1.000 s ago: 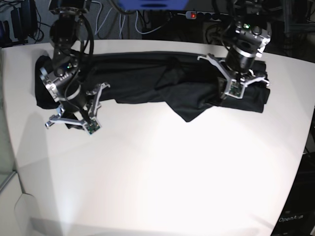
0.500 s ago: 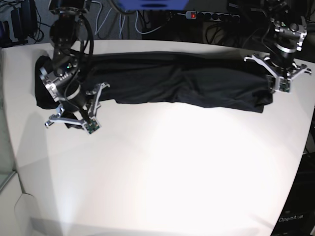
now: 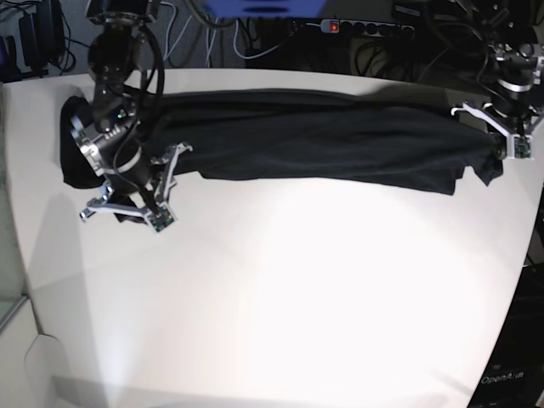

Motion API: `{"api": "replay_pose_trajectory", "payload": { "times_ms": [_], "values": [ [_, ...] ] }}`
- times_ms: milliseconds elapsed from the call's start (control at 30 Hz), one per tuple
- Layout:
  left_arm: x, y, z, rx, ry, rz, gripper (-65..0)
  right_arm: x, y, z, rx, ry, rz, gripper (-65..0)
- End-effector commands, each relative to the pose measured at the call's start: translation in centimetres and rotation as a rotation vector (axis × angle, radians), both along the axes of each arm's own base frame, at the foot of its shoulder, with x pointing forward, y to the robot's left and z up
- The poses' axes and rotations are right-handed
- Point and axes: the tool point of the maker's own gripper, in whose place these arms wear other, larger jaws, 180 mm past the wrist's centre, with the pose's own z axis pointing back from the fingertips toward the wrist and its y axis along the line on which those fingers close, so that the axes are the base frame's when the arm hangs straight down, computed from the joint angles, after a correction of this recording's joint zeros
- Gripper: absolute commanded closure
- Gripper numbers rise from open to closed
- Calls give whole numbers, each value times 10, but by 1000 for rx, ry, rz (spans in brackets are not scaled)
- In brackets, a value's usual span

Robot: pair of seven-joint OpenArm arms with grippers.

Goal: Fold the T-shirt properly
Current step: 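Tuck the sleeve end under the strip end with the left gripper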

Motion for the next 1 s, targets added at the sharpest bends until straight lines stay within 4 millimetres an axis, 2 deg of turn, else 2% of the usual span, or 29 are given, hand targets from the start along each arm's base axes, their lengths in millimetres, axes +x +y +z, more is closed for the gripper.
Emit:
{"api": "replay_pose_trajectory", "payload": {
  "times_ms": [0, 367, 567, 667, 967],
  "values": [
    [4, 0, 9, 8, -40, -7, 0, 5, 2, 10, 12, -39, 9, -198],
    [-7, 1, -21, -50, 27, 7, 0, 5, 2, 10, 9, -38, 8, -198],
    [-9, 0, -29, -68, 40, 11, 0, 5, 3, 10, 10, -38, 9, -198],
    [-6, -8, -35, -85, 52, -13, 0, 5, 3, 10, 10, -38, 9, -198],
    [-4, -11, -36, -89, 53, -21, 0, 6, 3, 11, 10, -40, 10, -199]
  ]
}}
